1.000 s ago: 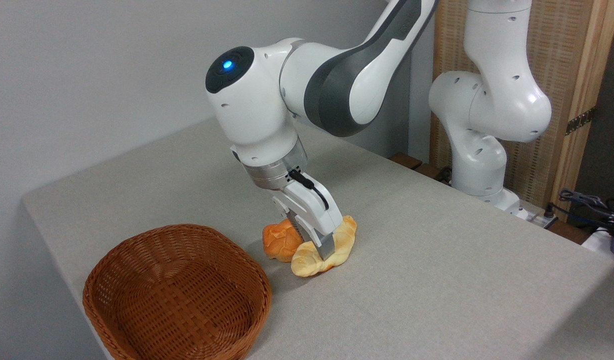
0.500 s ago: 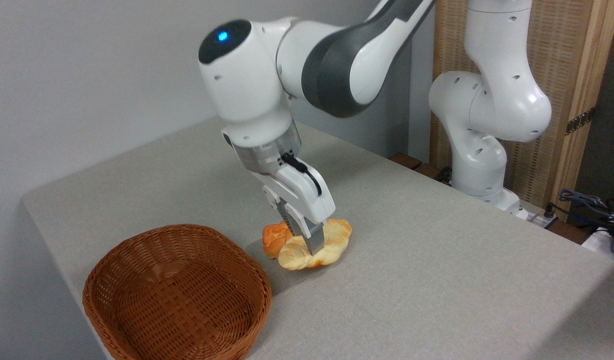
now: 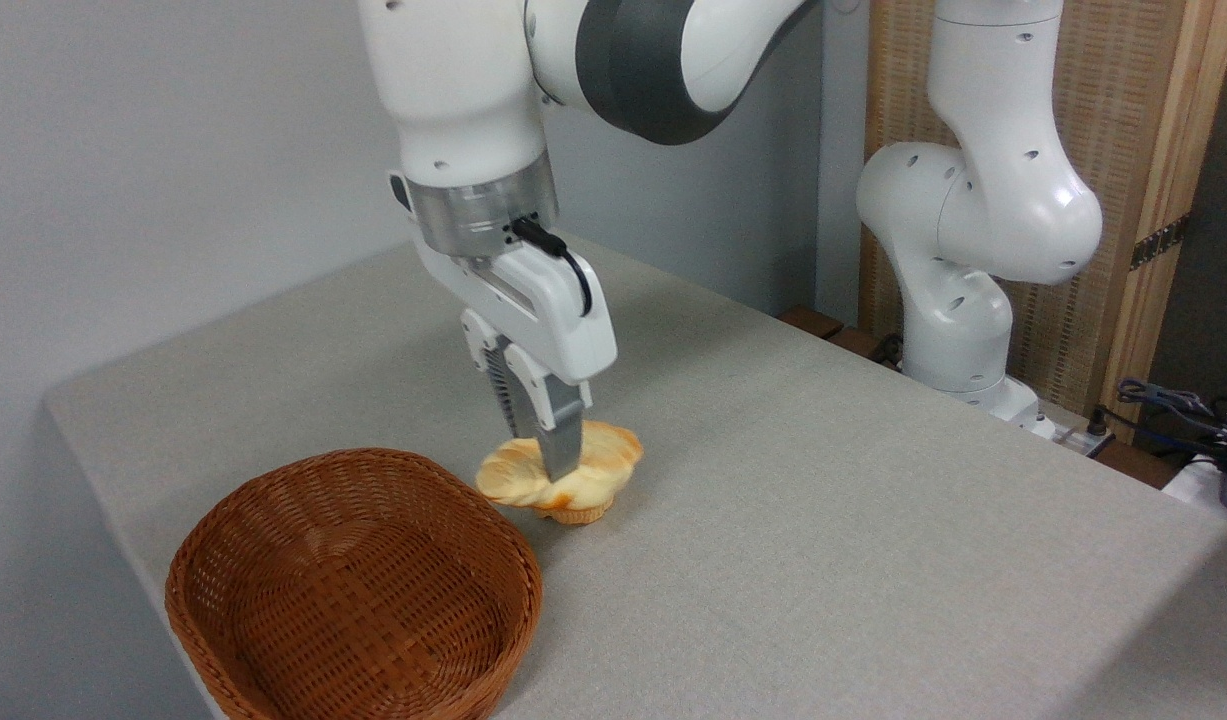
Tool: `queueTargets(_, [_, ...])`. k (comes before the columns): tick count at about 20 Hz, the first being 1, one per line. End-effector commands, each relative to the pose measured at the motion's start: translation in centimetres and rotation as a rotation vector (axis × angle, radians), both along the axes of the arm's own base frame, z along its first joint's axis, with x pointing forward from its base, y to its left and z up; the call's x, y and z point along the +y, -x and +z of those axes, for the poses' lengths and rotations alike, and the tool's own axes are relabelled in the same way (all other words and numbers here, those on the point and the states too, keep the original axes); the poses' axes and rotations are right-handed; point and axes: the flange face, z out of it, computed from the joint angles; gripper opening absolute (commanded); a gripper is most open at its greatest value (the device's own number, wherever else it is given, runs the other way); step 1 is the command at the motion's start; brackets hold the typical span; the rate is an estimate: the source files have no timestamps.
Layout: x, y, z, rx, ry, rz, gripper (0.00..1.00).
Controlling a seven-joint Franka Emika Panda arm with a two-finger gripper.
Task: Put bread into the basket
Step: 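Lift the bread roll and carry it over the wicker basket, then open the gripper to drop the bread roll into the basket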
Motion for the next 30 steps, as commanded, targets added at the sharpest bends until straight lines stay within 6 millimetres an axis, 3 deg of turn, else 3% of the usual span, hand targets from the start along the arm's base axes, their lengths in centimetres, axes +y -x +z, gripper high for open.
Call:
queueTargets(1, [0.2,-2.3,2.2,-0.075,0.060,0.005,0.30])
queueTargets(10, [0.2,-5.1,3.3,-0.229,0.107,0.045,0.35])
queueTargets(11, [0.2,-5.3,3.2,-0.241,0.108,0.048,0.41])
queueTargets(12, [0.1,-5.6,2.9,-0.252,0.114,0.052,0.53])
queueTargets(13, [0.2,-5.9,2.9,-0.267,0.108,0.051,0.75])
queueTargets(18, [0.4,-6.1,2.8,-0.282,0.104,0.056,0.99])
queueTargets(30, [0.3,-6.1,2.8,-0.280,0.103,0.058,1.00])
